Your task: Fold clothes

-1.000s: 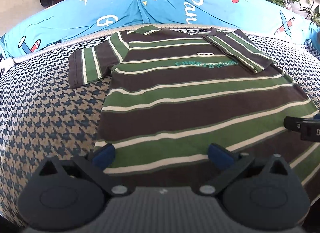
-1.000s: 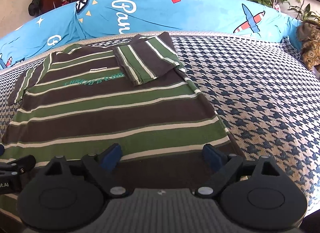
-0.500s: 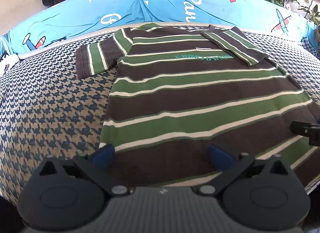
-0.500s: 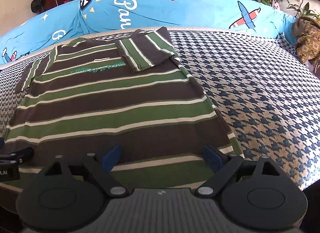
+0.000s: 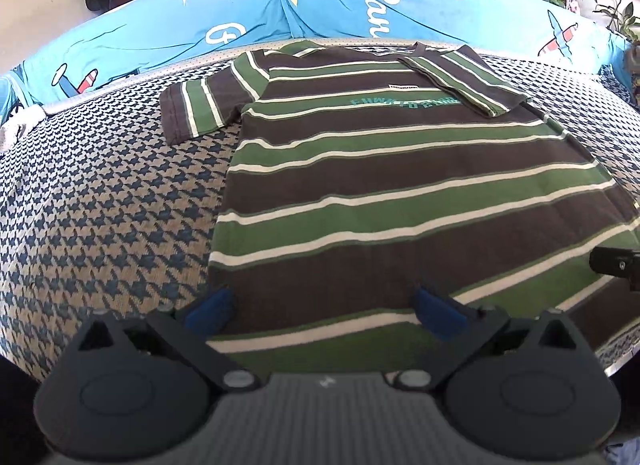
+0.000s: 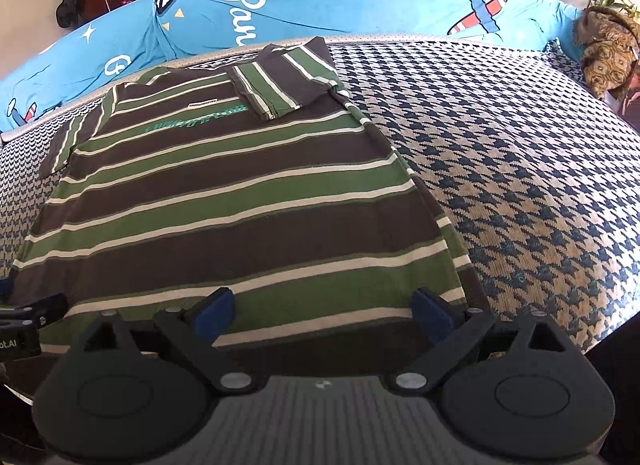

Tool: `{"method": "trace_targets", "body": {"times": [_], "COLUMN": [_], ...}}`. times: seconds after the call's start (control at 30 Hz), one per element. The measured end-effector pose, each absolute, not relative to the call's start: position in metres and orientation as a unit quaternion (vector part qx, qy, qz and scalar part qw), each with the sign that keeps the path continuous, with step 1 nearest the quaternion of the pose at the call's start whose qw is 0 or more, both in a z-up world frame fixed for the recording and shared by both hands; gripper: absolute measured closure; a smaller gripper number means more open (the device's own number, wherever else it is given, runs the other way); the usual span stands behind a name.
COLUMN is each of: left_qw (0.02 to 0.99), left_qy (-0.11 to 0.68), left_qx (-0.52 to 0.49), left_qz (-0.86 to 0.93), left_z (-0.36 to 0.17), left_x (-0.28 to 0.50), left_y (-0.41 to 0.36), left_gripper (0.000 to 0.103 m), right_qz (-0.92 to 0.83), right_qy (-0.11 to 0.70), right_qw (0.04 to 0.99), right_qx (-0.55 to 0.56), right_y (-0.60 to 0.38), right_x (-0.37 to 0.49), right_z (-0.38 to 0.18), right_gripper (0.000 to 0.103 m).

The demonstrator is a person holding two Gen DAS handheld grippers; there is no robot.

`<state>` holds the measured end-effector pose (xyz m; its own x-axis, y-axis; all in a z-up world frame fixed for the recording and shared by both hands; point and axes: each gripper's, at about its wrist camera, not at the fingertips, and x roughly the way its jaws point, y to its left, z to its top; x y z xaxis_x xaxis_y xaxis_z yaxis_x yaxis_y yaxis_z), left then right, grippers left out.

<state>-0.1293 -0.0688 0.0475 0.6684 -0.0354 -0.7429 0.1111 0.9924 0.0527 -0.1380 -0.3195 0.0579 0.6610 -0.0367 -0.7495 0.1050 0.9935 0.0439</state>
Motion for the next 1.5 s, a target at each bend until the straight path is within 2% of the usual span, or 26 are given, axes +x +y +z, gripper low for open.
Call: {"method": "trace_targets", "body": {"times": [0.3, 0.87, 1.13, 1.5], "left_qw": [0.928, 0.913, 0.910, 0.905], "left_qy": [0.369, 0.400, 0.406, 0.417], "left_qx": [0.026, 0.035, 0.049, 0.051], "left_qz": [-0.047, -0.075, -0.070, -0.075], "left_z": [0.061, 0.057, 0.042, 0.045], "left_x": [-0.127, -0.092, -0.105, -0.120], "left_y": [-0.071, -0.115, -0.114, -0.105], "left_gripper": [0.000, 0.000, 0.000, 0.000], "right_qz": [-0.044, -0.059, -0.058, -0.050], "right_qy": [0.386, 0.373, 0.394, 0.403], "right_qw": [0.919, 0.923, 0.917, 0.913], "right_qx": [0.072, 0.075, 0.036, 0.041], "right_y": [-0.328, -0.329, -0.322, -0.323], "right_x": [-0.145, -0.120, -0.121, -0.130], "right_z": [0.065, 0.066, 0.055, 0.057], "right_gripper": [0.007, 0.007, 0.004, 0.003]}}
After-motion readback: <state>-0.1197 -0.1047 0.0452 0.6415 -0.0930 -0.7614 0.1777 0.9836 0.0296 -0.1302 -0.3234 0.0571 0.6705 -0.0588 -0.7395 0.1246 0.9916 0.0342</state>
